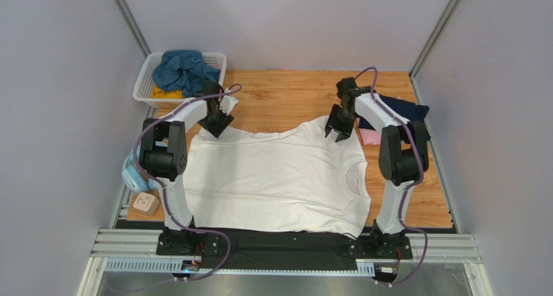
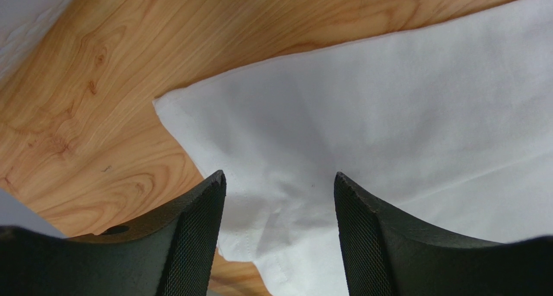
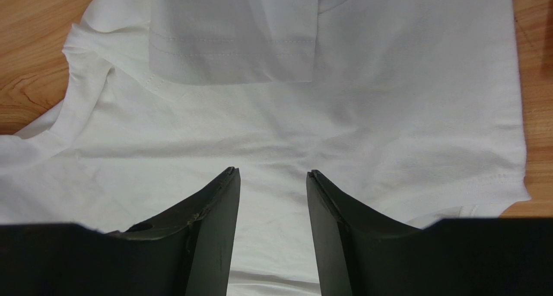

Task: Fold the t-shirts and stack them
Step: Flatten out the tshirt, then grap the side of the flattened tshirt furthest away from the robot with both arms

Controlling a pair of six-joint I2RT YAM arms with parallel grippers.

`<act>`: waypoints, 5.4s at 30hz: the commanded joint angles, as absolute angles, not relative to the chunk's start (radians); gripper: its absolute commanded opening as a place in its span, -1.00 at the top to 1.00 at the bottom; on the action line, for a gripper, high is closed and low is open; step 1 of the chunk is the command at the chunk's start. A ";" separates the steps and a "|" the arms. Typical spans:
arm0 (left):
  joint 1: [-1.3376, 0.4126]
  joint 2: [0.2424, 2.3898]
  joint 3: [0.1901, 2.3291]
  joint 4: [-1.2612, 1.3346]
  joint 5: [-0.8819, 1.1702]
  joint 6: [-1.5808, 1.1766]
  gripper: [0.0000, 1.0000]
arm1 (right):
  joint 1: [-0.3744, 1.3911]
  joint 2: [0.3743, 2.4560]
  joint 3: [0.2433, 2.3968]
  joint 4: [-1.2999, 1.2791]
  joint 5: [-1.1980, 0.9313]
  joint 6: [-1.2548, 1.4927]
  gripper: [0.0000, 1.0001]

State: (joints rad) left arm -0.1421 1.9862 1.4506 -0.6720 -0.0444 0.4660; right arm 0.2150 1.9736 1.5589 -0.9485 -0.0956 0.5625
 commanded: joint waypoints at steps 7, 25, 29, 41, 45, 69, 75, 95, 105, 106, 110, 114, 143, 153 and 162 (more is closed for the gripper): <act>-0.130 1.869 1.292 -0.272 -0.057 0.373 -0.38 | 0.219 1.899 1.571 -0.911 -0.143 0.542 0.03; -0.006 1.787 1.227 -0.238 0.087 0.029 -0.35 | 0.219 1.842 1.514 -0.877 -0.152 0.503 0.03; 0.028 1.847 1.287 -0.279 0.118 0.021 -0.33 | 0.218 1.833 1.499 -0.865 -0.158 0.499 0.03; 0.026 1.917 1.377 -0.359 0.160 0.066 -0.28 | 0.219 1.839 1.503 -0.864 -0.164 0.502 0.04; 0.026 1.953 1.413 -0.364 0.137 0.071 -0.27 | 0.218 1.835 1.499 -0.862 -0.166 0.502 0.04; 0.028 2.051 1.495 -0.386 0.140 0.135 -0.08 | 0.189 1.792 1.480 -0.865 -0.187 0.511 0.04; 0.028 2.089 1.531 -0.394 0.137 0.126 0.13 | 0.190 1.781 1.471 -0.870 -0.183 0.508 0.04; -0.060 1.952 1.304 -0.180 0.051 0.212 -0.25 | 0.170 1.763 1.459 -0.871 -0.196 0.505 0.04; -0.026 1.848 1.152 -0.006 0.014 0.155 -0.22 | 0.173 1.756 1.436 -0.867 -0.196 0.500 0.04; -0.015 1.842 1.147 0.020 0.021 0.114 -0.21 | 0.173 1.752 1.434 -0.864 -0.196 0.500 0.04; 0.018 1.847 1.158 0.018 0.049 0.066 -0.21 | 0.172 1.755 1.428 -0.859 -0.196 0.500 0.03; 0.028 1.868 1.186 0.003 0.055 0.046 -0.20 | 0.173 1.756 1.433 -0.859 -0.199 0.500 0.03; 0.032 1.701 1.111 0.073 0.155 0.179 -0.04 | 0.173 1.786 1.454 -0.858 -0.198 0.514 0.03; 0.112 1.617 0.966 0.230 0.281 0.281 -0.10 | 0.172 1.767 1.424 -0.844 -0.198 0.522 0.03; 0.130 1.534 0.845 0.198 0.327 0.479 -0.09 | 0.173 1.749 1.393 -0.824 -0.202 0.529 0.03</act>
